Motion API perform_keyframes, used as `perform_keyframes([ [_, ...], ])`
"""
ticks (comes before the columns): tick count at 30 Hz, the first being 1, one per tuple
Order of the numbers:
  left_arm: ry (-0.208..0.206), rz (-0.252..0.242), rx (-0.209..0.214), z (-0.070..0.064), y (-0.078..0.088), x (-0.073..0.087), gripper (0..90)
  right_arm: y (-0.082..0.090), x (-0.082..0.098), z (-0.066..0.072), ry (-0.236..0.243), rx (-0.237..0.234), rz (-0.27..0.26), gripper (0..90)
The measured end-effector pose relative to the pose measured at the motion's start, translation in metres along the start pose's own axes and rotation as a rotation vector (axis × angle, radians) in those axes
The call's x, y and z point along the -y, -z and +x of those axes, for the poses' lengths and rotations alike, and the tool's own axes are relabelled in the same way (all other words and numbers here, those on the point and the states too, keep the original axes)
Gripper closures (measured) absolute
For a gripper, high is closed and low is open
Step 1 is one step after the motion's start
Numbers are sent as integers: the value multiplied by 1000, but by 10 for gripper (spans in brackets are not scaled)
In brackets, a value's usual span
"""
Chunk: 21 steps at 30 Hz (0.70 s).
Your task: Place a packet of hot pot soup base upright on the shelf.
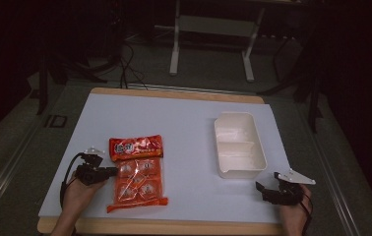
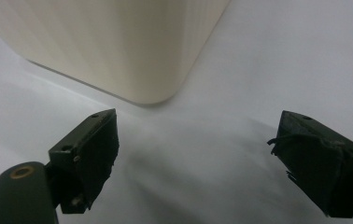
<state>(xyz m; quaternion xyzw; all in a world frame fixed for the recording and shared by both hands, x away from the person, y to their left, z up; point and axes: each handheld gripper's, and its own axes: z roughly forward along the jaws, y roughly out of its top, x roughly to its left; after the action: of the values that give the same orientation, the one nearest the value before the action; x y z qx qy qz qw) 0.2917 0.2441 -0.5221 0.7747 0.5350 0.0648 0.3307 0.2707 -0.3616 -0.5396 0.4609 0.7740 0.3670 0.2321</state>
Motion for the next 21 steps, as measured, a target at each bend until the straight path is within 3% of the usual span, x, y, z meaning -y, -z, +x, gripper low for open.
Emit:
perform_keyframes([
  [1,0,0,0,0,0,0,734,0,0,0,0,1,2,135],
  [2,22,-21,-1,10,-2,-3,684,0,0,0,0,0,0,135],
  [3,22,-21,-1,10,-2,-3,635,0,0,0,0,0,0,135],
  [4,36,-45,-6,21,-4,-8,593,0,0,0,0,-2,-1,135],
  [5,36,-45,-6,21,-4,-8,564,0,0,0,1,-2,0,135],
  [7,52,-91,23,33,-5,-15,540,0,0,0,1,-2,2,135],
  [11,52,-151,-10,48,-12,-43,479,0,0,0,2,-3,4,135],
  [17,41,-161,-31,57,-23,-70,410,0,0,0,3,-7,3,135],
  [21,46,-109,-26,64,-36,-82,366,0,0,1,5,-9,2,135],
])
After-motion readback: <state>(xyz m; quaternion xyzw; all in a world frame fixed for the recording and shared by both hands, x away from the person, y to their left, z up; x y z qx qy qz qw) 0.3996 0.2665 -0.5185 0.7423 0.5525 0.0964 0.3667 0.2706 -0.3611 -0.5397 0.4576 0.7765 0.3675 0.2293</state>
